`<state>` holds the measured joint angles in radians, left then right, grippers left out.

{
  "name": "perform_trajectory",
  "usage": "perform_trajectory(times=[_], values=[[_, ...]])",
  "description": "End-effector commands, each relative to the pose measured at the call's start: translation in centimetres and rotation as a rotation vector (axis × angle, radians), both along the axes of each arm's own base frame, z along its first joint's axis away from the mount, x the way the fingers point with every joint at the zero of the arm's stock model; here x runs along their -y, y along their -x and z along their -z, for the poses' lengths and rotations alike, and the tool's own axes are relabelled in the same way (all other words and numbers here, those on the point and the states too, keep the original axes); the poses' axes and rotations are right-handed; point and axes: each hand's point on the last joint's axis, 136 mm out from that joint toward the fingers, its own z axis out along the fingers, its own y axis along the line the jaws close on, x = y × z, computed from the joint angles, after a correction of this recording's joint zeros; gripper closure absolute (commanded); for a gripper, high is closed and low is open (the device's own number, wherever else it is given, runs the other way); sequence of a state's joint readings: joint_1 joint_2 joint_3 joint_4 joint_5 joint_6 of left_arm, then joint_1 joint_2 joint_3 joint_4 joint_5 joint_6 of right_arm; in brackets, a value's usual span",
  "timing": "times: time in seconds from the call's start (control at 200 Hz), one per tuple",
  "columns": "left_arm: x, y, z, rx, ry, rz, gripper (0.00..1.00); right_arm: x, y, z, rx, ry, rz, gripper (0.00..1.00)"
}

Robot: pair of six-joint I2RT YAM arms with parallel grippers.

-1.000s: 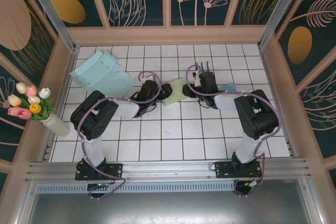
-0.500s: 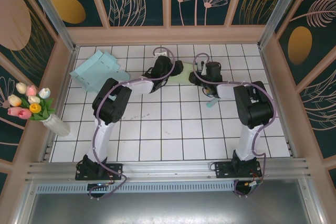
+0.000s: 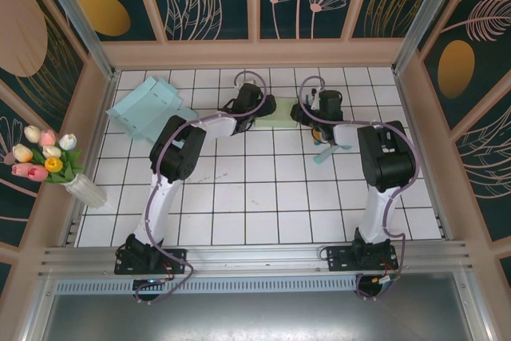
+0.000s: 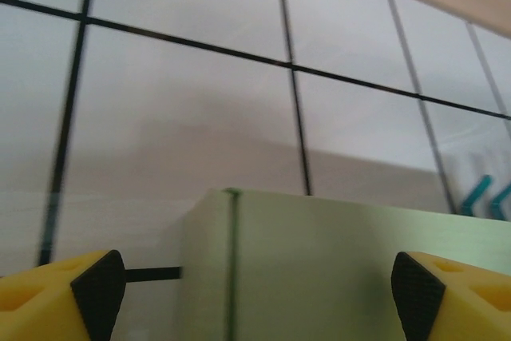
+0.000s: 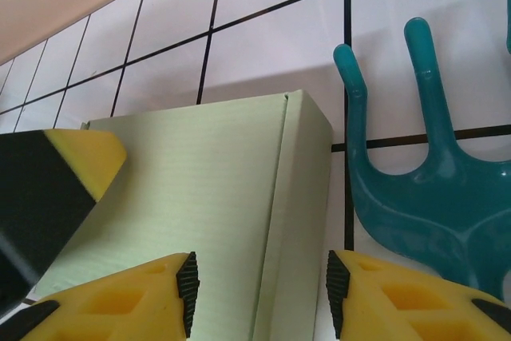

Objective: Fold the paper box

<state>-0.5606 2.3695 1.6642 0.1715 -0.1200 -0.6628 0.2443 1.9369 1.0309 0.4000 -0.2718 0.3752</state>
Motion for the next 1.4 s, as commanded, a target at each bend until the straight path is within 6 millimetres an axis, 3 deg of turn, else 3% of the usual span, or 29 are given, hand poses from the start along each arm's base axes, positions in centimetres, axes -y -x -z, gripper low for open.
perform_trajectory(times=[0.0, 0.165, 0.235, 0.35, 0.48, 0.636, 0.686, 0.726, 0.916, 1.046, 1.266, 1.276, 1.396], values=[[-3.9, 0.3, -3.2, 0.028, -0.078, -0.089, 0.11, 0.9, 0.7, -3.1, 0.066, -0.005, 0.035, 0.49], [-10.9, 3.2, -6.5, 0.080, -0.198, -0.271, 0.09, 1.9, 4.4, -6.1, 0.128, -0.002, 0.070, 0.47], [-14.1, 4.6, -6.8, 0.088, -0.280, -0.359, 0.08, 1.8, 6.3, -7.1, 0.155, 0.001, 0.068, 0.47], [-17.6, 6.0, -6.0, 0.048, -0.330, -0.421, 0.06, 0.6, 9.0, -8.1, 0.179, 0.028, 0.039, 0.47], [-23.6, 7.8, -5.7, 0.011, -0.360, -0.579, 0.04, -1.1, 11.4, -8.8, 0.216, 0.072, 0.000, 0.47], [-31.7, 10.8, -5.1, -0.036, -0.304, -0.789, 0.03, -2.9, 12.8, -9.6, 0.249, 0.073, -0.049, 0.47], [-34.0, 12.2, -3.6, -0.076, -0.288, -0.825, 0.03, -3.6, 13.0, -9.7, 0.256, 0.069, -0.070, 0.47], [-35.3, 12.9, -4.3, -0.061, -0.246, -0.852, 0.04, -4.2, 13.2, -9.7, 0.263, 0.071, -0.086, 0.47], [-39.6, 14.7, -4.5, -0.060, -0.183, -0.935, 0.05, -6.4, 14.1, -9.0, 0.296, 0.079, -0.158, 0.47], [-41.9, 14.2, -4.4, -0.089, -0.178, -0.959, 0.06, -8.6, 15.2, -8.4, 0.339, 0.089, -0.261, 0.47], [-44.4, 12.5, -3.4, -0.118, -0.121, -0.953, 0.08, -10.6, 17.0, -7.1, 0.388, 0.108, -0.371, 0.46], [-44.5, 12.4, -2.5, -0.139, -0.129, -0.952, 0.08, -10.7, 17.1, -7.0, 0.389, 0.107, -0.374, 0.47], [-44.8, 11.6, -1.2, -0.182, -0.134, -0.943, 0.09, -11.1, 18.0, -6.7, 0.399, 0.090, -0.406, 0.46]])
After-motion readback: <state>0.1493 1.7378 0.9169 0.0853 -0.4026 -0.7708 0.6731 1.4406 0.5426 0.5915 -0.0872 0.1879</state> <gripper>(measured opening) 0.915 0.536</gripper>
